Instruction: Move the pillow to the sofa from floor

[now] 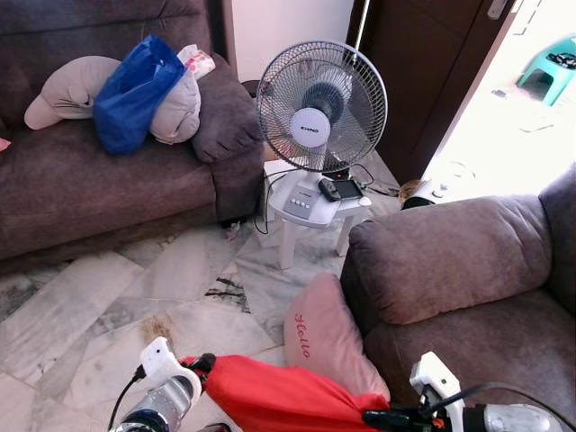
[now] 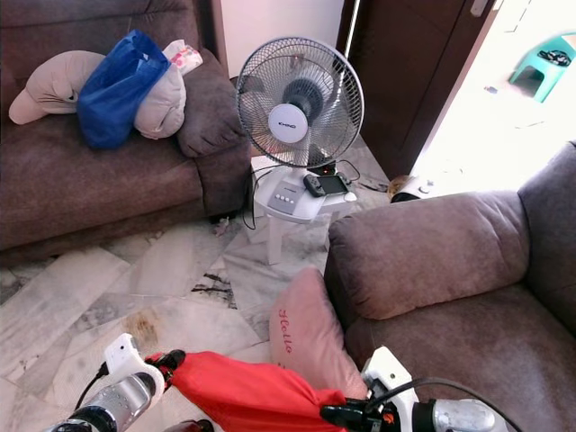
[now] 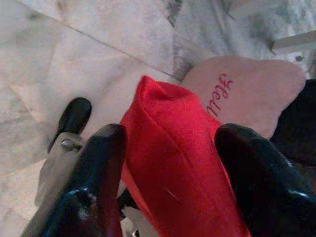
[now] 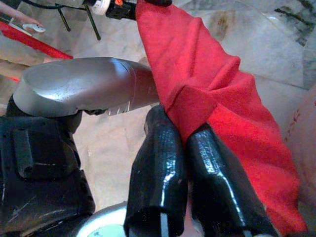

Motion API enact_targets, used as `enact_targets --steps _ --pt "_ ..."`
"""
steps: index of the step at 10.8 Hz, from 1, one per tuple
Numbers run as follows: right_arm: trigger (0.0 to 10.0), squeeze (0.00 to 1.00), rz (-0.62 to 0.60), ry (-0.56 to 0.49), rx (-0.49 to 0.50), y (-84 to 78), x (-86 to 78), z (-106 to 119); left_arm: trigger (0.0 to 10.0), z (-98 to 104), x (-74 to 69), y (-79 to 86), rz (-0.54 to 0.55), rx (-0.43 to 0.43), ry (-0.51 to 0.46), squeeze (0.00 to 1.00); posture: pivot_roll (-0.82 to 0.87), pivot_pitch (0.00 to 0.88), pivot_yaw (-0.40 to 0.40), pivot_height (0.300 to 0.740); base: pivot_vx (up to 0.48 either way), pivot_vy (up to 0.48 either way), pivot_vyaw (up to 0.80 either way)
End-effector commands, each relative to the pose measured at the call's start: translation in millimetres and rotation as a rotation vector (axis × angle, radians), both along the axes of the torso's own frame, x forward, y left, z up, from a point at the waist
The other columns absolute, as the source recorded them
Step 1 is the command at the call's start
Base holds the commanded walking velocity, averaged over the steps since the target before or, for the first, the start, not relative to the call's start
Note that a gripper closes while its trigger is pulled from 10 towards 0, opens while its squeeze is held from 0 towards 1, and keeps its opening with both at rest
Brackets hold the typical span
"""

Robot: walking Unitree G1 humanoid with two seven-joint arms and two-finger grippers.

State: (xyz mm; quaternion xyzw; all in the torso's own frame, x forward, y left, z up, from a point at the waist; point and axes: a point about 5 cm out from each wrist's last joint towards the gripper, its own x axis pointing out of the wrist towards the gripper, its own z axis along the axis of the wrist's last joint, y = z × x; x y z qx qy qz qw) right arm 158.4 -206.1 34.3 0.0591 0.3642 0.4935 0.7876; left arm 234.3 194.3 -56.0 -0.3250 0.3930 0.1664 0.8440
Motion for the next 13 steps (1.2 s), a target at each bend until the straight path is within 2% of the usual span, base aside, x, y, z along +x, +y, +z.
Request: enact_targets --steps 1,5,13 --pt "10.0 0.36 -0.008 -0.083 0.026 -5.1 8.6 18.3 0.0 -4.5 -6.7 -0.2 0.014 -0.012 0.039 0.00 -0.14 0.068 -0.065 0.740 0.000 0.000 0.00" --pt "10.0 0.38 -0.012 -0.083 0.023 -5.7 8.7 18.9 0.0 -9.8 -14.4 -4.6 -0.017 -0.034 0.075 0.00 -0.14 0.073 -0.068 0.740 0.000 0.000 0.00" --pt "10.0 0.38 -0.023 -0.084 0.029 1.4 12.6 13.6 0.0 -10.7 -17.7 2.3 -0.004 -0.023 0.062 0.00 -0.12 0.071 -0.058 0.740 0.000 0.000 0.00"
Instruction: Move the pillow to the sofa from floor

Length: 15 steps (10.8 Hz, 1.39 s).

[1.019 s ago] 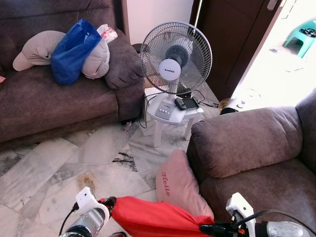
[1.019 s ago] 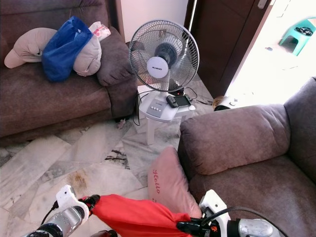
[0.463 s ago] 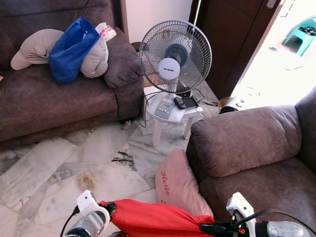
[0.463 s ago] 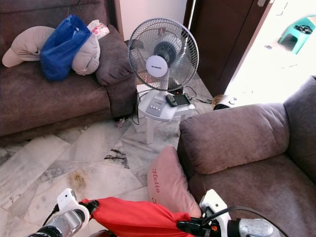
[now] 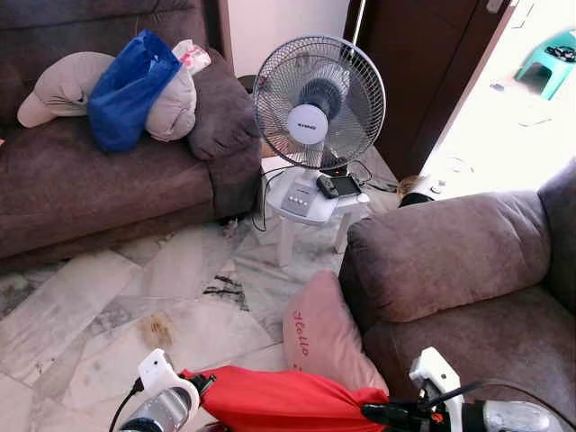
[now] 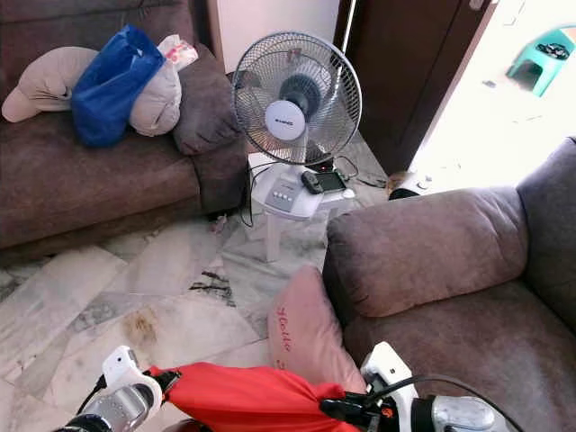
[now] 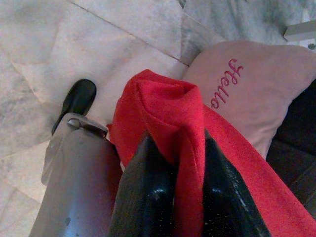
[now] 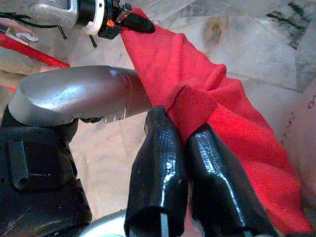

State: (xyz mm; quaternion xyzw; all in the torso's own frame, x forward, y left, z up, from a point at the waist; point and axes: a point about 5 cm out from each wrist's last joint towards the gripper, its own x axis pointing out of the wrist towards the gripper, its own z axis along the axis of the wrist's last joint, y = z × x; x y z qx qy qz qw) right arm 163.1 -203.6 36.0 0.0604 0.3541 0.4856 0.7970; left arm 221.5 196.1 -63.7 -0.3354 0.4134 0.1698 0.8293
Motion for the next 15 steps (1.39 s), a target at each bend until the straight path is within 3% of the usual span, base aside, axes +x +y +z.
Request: enact_targets --steps 1,6,7,8,9,11,13,15 --pt "10.0 0.38 0.001 -0.064 0.027 0.5 8.6 11.4 0.0 -3.5 -6.2 1.5 -0.016 0.012 0.019 0.00 -0.12 0.071 -0.057 0.740 0.000 0.000 0.00" --pt "10.0 0.34 -0.091 -0.070 -0.045 3.8 16.6 -12.5 0.0 4.3 0.6 19.9 0.020 0.060 -0.053 0.00 -0.08 0.060 -0.038 0.740 0.000 0.000 0.00" --pt "10.0 0.14 -0.164 -0.112 -0.091 1.0 25.5 -18.2 0.0 16.5 16.3 24.7 -0.035 0.127 -0.146 0.00 -0.07 0.055 -0.035 0.740 0.000 0.000 0.00" --pt "10.0 0.00 -0.297 -0.176 -0.179 -7.4 40.5 -25.4 1.8 32.5 36.2 24.9 -0.085 0.203 -0.251 0.00 -0.07 0.054 -0.034 0.740 0.000 0.000 0.00" --pt "10.0 0.00 -0.455 -0.206 -0.289 -16.5 55.0 -36.7 10.0 48.9 55.8 18.7 -0.111 0.253 -0.345 0.00 -0.06 0.047 -0.031 0.740 0.000 0.000 0.00" --pt "10.0 0.00 -0.565 -0.219 -0.366 -11.2 63.8 -50.3 10.0 60.8 69.5 2.5 -0.242 0.410 -0.403 0.00 -0.03 0.039 -0.029 0.740 0.000 0.000 0.00" --pt "10.0 0.00 -0.708 -0.194 -0.420 -2.3 68.3 -67.4 10.0 55.5 64.1 -10.8 -0.301 0.458 -0.411 0.00 -0.03 0.020 -0.021 0.740 0.000 0.000 0.00" --pt "10.0 0.00 -0.745 -0.129 -0.447 9.3 60.2 -85.1 10.0 51.5 58.1 -11.2 -0.376 0.548 -0.402 0.00 -0.02 0.000 -0.023 0.740 0.000 0.000 0.00"
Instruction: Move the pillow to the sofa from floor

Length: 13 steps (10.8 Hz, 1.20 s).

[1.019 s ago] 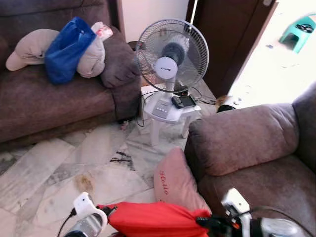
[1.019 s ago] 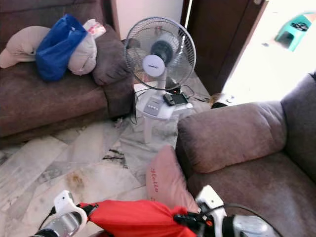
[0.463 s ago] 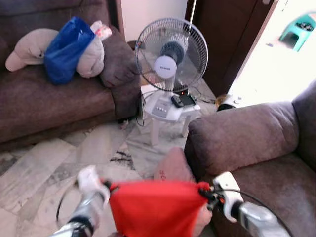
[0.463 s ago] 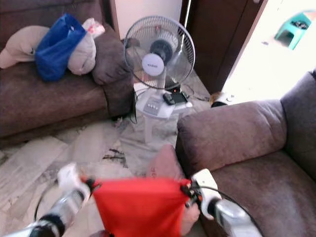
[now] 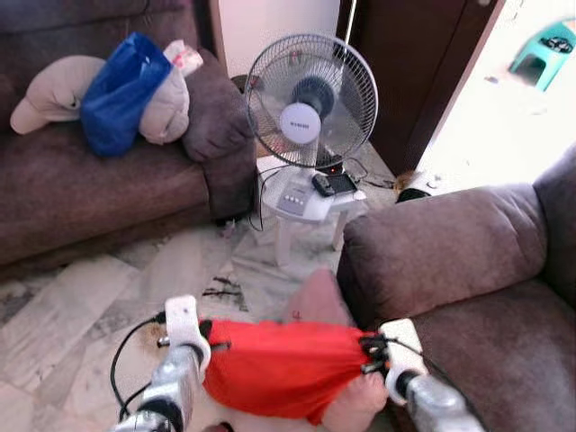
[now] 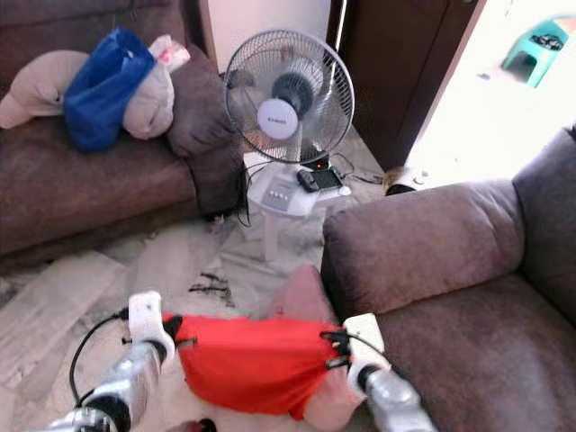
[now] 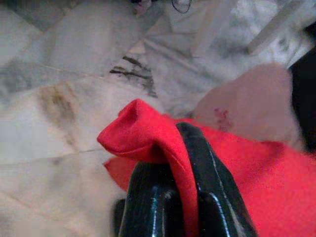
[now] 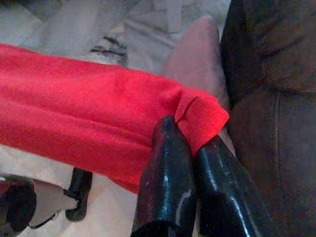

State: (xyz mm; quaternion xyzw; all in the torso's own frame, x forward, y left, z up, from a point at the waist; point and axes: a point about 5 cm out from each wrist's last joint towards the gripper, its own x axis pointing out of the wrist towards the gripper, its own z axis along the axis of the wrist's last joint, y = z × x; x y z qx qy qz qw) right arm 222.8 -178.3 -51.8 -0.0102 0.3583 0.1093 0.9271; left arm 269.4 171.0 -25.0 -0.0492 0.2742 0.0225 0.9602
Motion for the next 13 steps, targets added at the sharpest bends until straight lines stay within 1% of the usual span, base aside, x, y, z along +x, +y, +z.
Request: enact_targets --steps 1,2,3,4,5,6,7,8,9,10,11,12,13 --pt "10.0 0.00 -0.100 0.002 -0.021 -14.0 -3.4 -2.4 10.0 16.3 12.3 13.0 -0.012 0.081 -0.101 0.00 0.00 0.000 -0.028 0.740 0.000 0.000 0.00" --pt "10.0 0.00 -0.148 0.006 -0.025 -15.3 -4.0 -4.1 10.0 14.3 10.5 13.8 -0.013 0.094 -0.088 0.00 0.00 0.000 -0.027 0.740 0.000 0.000 0.00" --pt "10.0 0.00 -0.213 0.002 -0.031 -15.1 -3.7 -5.9 10.0 -2.1 -8.0 23.6 -0.001 0.166 0.003 0.00 0.01 0.000 -0.023 0.740 0.000 0.000 0.00" --pt "10.0 0.00 -0.228 -0.008 -0.006 -11.5 -2.0 -5.7 10.0 -13.2 -24.1 34.9 0.077 0.168 0.064 0.00 0.00 0.000 -0.021 0.740 0.000 0.000 0.00" --pt "10.0 0.00 -0.225 -0.006 -0.001 -9.5 -2.0 -6.3 10.0 -20.2 -35.6 36.0 0.070 0.188 0.082 0.00 0.01 0.000 -0.026 0.740 0.000 0.000 0.00" --pt "10.0 0.00 -0.240 0.002 0.003 -11.6 -5.7 -8.6 10.0 -21.3 -39.3 37.0 0.075 0.200 0.070 0.00 0.02 0.000 -0.028 0.740 0.000 0.270 0.00" --pt "10.0 0.00 -0.274 0.018 -0.015 -20.7 -11.9 -11.3 10.0 -18.3 -38.1 42.2 0.115 0.206 0.046 0.00 0.02 0.000 -0.027 0.740 0.000 0.274 0.00" --pt "10.0 0.00 -0.306 -0.025 0.004 -28.7 -8.5 -6.8 10.0 -8.6 -28.7 44.8 0.131 0.209 -0.023 0.00 0.02 0.000 -0.026 0.740 0.000 0.270 0.00" --pt "10.0 0.00 -0.302 -0.067 0.004 -26.7 2.8 0.1 10.0 1.3 -19.1 45.0 0.138 0.219 -0.091 0.00 0.02 0.000 -0.028 0.740 0.000 0.270 0.00" --pt "10.0 0.00 -0.308 -0.096 0.012 -24.1 11.0 5.3 10.0 7.1 -14.0 42.6 0.130 0.227 -0.135 0.00 0.02 0.000 -0.027 0.740 0.000 0.266 0.00" --pt "10.0 0.00 -0.308 -0.102 0.013 -22.6 14.5 7.1 10.0 10.7 -11.6 35.8 0.082 0.251 -0.178 0.00 0.02 0.000 -0.029 0.740 0.000 0.311 0.00" --pt "10.0 0.00 -0.319 -0.098 0.012 -22.8 15.4 7.3 10.0 12.7 -10.9 32.3 0.091 0.252 -0.204 0.00 0.03 0.000 -0.031 0.740 0.000 0.315 0.00" --pt "10.0 0.00 -0.327 -0.100 -0.002 -25.2 16.1 8.0 10.0 15.6 -8.9 33.8 0.136 0.235 -0.222 0.00 0.03 0.000 -0.032 0.740 0.000 0.334 0.00"
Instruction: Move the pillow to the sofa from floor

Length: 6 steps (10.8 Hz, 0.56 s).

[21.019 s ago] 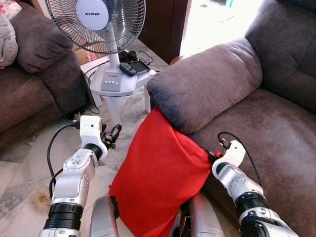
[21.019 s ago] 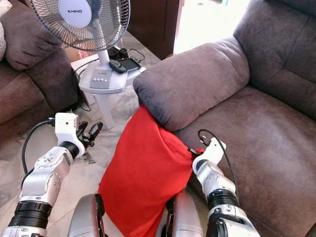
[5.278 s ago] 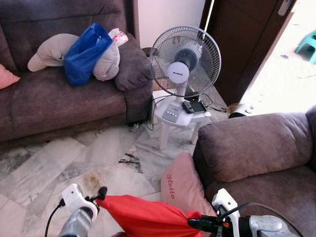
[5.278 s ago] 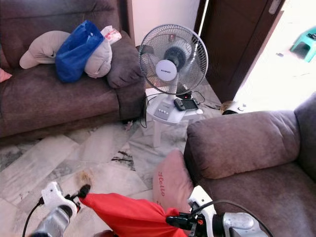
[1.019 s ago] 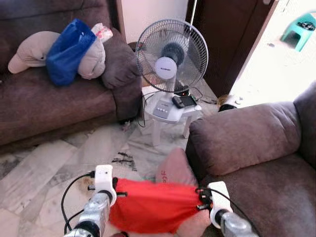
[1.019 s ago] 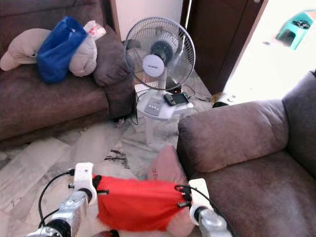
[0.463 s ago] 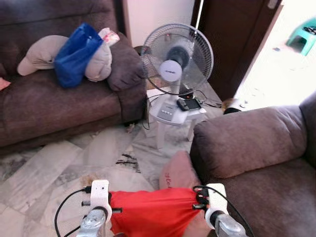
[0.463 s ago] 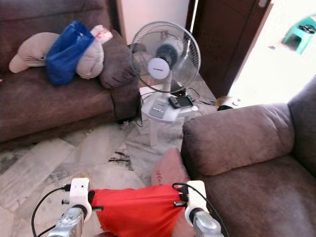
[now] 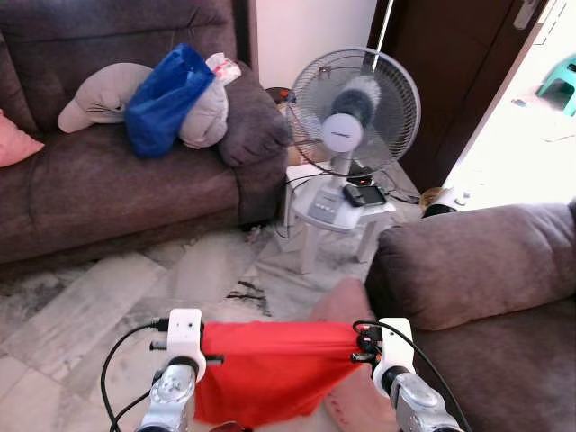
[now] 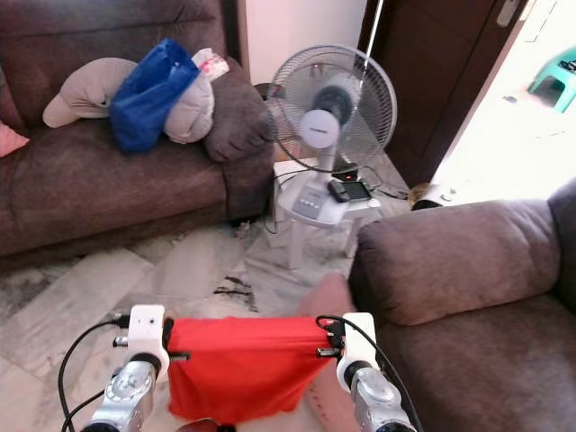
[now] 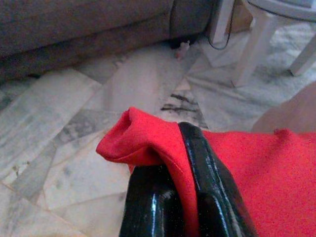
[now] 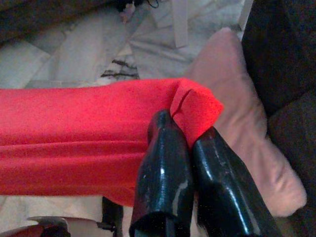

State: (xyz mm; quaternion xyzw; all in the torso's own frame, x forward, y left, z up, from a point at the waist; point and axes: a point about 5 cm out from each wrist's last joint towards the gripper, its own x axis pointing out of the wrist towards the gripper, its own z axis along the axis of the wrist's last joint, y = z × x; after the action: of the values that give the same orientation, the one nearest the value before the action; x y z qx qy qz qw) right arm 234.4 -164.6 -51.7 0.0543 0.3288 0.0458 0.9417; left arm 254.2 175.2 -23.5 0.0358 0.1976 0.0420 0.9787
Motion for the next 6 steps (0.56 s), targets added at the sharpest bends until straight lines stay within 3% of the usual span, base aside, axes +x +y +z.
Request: enact_targets --steps 1,3,6 --pt "10.0 0.00 -0.186 -0.054 -0.085 -44.4 7.5 11.5 10.0 17.5 9.0 31.1 0.140 0.047 -0.102 0.00 0.02 0.000 -0.028 0.740 0.000 0.337 0.00" --pt "10.0 0.00 -0.204 -0.090 -0.083 -48.6 16.0 18.9 10.0 20.5 11.2 31.6 0.133 0.054 -0.119 0.00 0.02 0.000 -0.023 0.740 0.000 0.334 0.00" --pt "10.0 0.00 -0.185 -0.122 -0.071 -39.2 23.7 23.5 10.0 20.0 9.9 33.5 0.146 0.053 -0.118 0.00 0.02 0.000 -0.021 0.740 0.000 0.439 0.00"
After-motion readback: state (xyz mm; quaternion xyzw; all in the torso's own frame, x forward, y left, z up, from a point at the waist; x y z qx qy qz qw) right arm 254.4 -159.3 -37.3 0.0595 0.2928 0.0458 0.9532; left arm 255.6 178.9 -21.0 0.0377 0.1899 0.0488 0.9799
